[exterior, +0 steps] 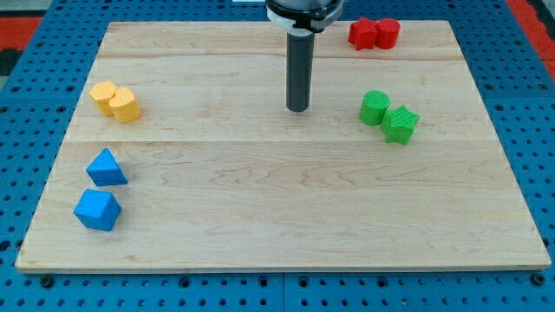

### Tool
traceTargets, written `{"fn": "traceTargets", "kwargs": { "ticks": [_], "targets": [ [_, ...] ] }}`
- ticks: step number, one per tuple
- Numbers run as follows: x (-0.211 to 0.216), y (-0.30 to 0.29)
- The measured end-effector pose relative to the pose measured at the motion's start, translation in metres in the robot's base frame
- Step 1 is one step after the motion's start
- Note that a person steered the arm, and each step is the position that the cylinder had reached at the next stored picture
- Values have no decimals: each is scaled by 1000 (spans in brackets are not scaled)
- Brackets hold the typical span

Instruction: Move your hand close to the blue cube

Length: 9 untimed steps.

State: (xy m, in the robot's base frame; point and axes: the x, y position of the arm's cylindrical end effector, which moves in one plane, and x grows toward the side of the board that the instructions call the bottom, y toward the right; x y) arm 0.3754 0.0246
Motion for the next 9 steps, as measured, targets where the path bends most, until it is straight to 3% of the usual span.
{"fn": "traceTargets", "kwargs": {
  "ticks": [4, 8, 9],
  "targets": [
    [-3, 0],
    [111, -5],
    [150, -31]
  ]
}}
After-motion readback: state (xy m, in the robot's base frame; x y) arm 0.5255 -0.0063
